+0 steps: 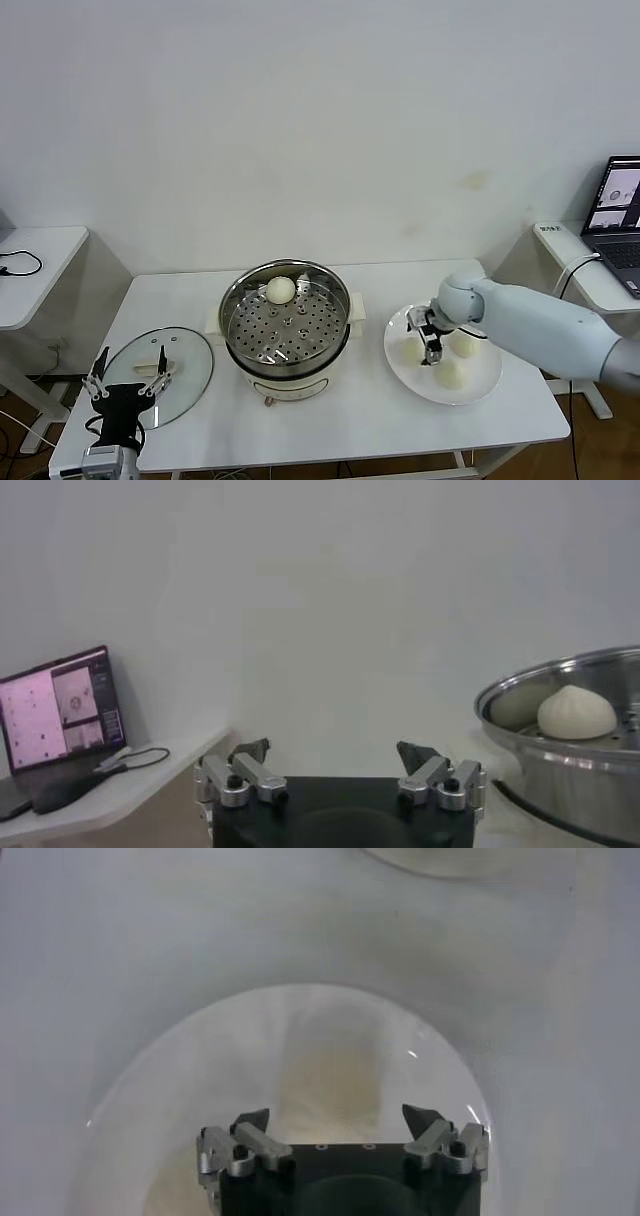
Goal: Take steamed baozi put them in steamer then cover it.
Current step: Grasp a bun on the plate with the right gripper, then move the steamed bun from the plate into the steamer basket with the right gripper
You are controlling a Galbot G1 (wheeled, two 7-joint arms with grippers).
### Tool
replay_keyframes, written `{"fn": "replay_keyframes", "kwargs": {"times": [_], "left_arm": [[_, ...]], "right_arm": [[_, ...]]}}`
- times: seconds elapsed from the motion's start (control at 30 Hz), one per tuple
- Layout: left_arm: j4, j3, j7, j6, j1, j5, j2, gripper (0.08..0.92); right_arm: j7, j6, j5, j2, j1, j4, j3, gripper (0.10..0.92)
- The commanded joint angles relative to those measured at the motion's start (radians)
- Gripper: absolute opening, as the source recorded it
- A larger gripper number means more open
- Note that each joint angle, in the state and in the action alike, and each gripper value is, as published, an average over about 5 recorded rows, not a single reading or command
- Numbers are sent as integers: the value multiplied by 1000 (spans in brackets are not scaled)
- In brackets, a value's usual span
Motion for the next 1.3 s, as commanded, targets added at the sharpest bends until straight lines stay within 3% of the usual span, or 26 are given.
{"fn": "replay_keyframes", "kwargs": {"times": [0.03,0.17,0.37,0.6,1.0,1.3], "left_arm": [[4,-1,0,1,0,0,1,823],[4,-1,0,1,2,0,0,823],[1,-1,0,0,3,0,-1,823],[-4,0,0,1,2,-1,2,823],[-13,11,0,6,-7,-10,17,823],[-17,9,1,16,-16,-28,36,823]], "right_arm": [[3,2,-9,35,-29,-53,21,756],[-4,-1,-12,38,-30,-54,19,673],[-11,2,-6,34,-15,-50,22,610],[-62,-3,37,7,92,0,2,602],[-99,-46,250,-75,450,163,-153,611],[-60,-118,445,54,713,189,-247,621]]}}
